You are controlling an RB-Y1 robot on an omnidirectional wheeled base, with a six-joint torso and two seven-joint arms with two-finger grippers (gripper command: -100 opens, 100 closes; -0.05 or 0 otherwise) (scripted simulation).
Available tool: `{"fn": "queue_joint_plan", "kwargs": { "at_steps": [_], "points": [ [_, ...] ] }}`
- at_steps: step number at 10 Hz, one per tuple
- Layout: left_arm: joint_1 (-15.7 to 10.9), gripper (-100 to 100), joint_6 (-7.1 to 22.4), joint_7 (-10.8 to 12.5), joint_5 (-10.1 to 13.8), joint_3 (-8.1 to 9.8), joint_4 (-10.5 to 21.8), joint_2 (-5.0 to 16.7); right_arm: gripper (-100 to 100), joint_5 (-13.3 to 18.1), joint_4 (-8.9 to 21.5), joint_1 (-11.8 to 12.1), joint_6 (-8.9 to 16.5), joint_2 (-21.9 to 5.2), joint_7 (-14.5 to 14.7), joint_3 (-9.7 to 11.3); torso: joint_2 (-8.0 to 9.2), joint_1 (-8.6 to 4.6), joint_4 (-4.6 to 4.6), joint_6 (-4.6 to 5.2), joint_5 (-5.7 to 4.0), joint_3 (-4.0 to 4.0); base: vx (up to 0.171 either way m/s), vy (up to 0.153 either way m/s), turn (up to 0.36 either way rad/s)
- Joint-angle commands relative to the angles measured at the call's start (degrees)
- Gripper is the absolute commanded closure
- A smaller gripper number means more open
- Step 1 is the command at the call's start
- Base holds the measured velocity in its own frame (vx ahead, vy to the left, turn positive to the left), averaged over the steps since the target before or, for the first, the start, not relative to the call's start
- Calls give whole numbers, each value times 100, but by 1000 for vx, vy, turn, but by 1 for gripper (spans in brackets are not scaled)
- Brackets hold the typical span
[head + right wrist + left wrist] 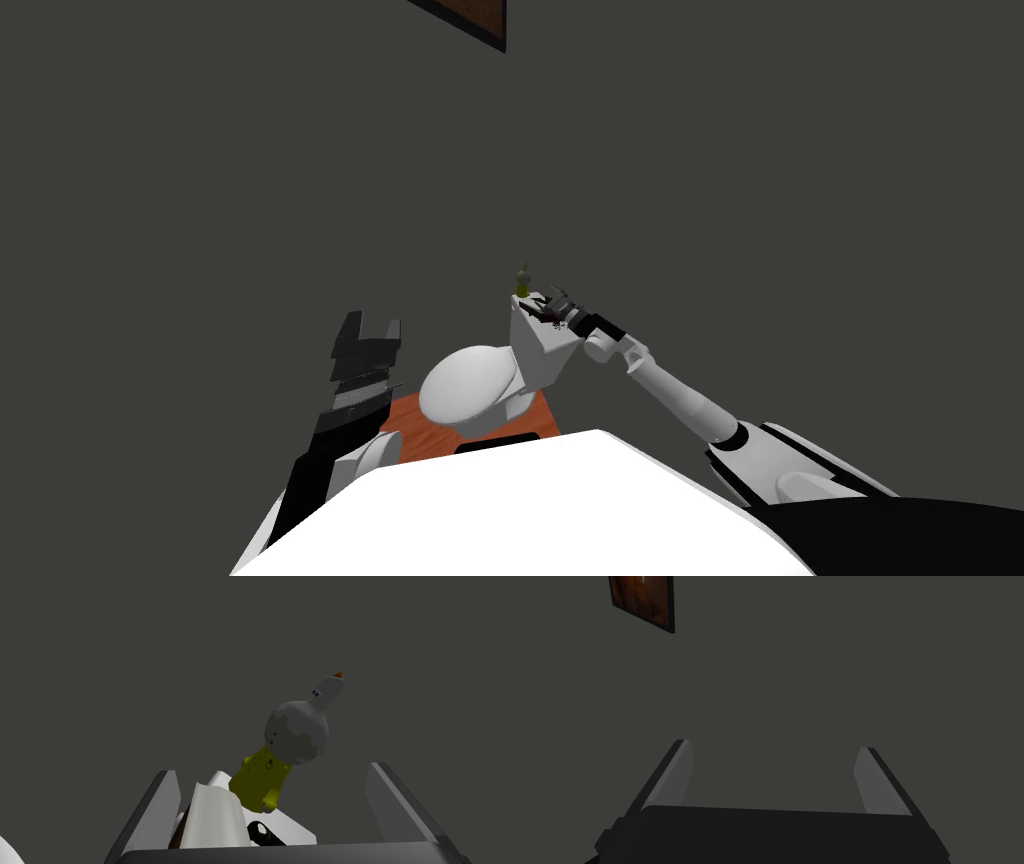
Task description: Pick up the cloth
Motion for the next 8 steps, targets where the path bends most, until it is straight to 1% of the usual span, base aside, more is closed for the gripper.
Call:
{"fn": "queue_joint_plan", "kwargs": {
  "at_steps": [1, 2, 3, 4, 5, 6, 7, 8],
  "points": [
    [0, 0, 0, 0, 0, 0, 0, 0, -100, -161, 18, -6, 8, -56, -161, 5, 0, 0, 0, 0, 0, 0, 0, 0, 0],
    [0, 0, 0, 0, 0, 0, 0, 0, -100, -394, 172, -120, 161, -226, -395, 74, -1, 1, 0, 0, 0, -1, -11, -2, 63],
    [0, 0, 0, 0, 0, 0, 0, 0, -100, -551, 172, -120, 161, -226, -523, 74, -1, 1, 0, -2, 1, -1, -12, -5, 38],
    [0, 0, 0, 0, 0, 0, 0, 0, -100, -732, 325, -232, 313, -395, -701, 139, 0, 1, 0, 0, 0, 0, -16, -4, 63],
    [0, 0, 0, 0, 0, 0, 0, 0, -100, -899, 325, -232, 313, -395, -860, 139, 1, 1, 0, -1, 0, 0, -16, -4, 41],
    [0, 0, 0, 0, 0, 0, 0, 0, -100, -941, 325, -232, 313, -395, -884, 139, 1, 1, 0, 0, 0, 1, -8, -2, -3],
    [0, 0, 0, 0, 0, 0, 0, 0, -100, -1168, 477, -343, 462, -562, -1119, 201, 0, 2, 0, 1, 0, 0, -14, -2, 64],
    [0, 0, 0, 0, 0, 0, 0, 0, -100, -1325, 477, -343, 462, -562, -1243, 201, 0, 2, 0, -2, 1, 0, -13, -2, 43]
  ]
}}
